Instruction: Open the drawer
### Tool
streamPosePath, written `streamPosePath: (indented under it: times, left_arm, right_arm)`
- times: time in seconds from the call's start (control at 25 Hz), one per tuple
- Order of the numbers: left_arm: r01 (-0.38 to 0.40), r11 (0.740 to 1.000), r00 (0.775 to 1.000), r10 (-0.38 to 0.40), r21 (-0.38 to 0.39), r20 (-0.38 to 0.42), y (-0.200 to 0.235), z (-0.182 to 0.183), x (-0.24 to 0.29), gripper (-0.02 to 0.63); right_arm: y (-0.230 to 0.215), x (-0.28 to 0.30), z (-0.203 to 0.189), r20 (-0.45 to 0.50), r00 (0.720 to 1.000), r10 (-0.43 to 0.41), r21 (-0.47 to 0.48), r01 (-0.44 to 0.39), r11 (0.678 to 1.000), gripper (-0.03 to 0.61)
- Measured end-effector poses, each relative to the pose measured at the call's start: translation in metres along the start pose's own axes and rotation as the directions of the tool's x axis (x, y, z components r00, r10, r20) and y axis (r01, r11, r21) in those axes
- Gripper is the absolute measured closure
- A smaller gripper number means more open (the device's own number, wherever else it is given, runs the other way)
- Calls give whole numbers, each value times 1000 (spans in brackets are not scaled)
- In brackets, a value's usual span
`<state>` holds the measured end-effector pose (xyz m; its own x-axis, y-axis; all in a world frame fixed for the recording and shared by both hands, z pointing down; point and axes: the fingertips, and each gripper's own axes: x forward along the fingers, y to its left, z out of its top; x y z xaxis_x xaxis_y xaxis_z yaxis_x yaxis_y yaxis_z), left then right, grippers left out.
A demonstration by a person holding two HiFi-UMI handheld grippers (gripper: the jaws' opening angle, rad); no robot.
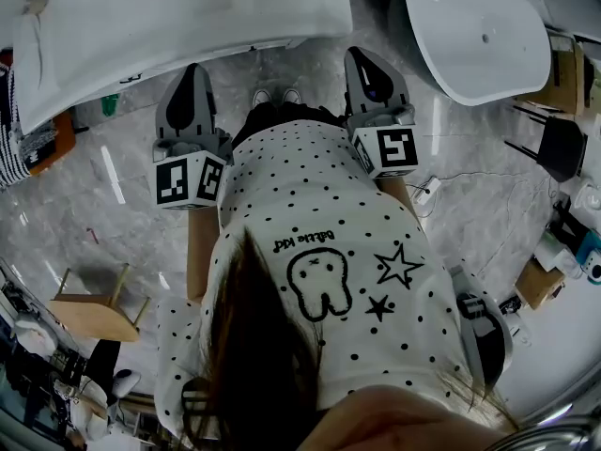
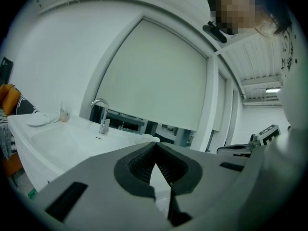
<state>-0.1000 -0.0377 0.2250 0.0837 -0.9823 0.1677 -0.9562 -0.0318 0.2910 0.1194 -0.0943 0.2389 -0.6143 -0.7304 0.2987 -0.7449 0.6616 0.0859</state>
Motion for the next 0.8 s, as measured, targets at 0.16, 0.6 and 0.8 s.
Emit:
streamPosePath:
  times: [0.16,0.6,0.8]
  left_arm:
    - [2,1000,1000,-2,-5,0,4,0,2,609]
    - [-9,1000,1000,9,-13,-17,7,-6,1,609]
    - [15,1000,997,-15,0,-82,14,-29,5,609]
  right_arm:
    - [2,4,2,5,1000,1,-7,-1,1000,565]
    - [1,2,0,-8,1000,-2,1,2,1000,565]
    - [4,4,-10,-30,999,10,-8,-11,1000,565]
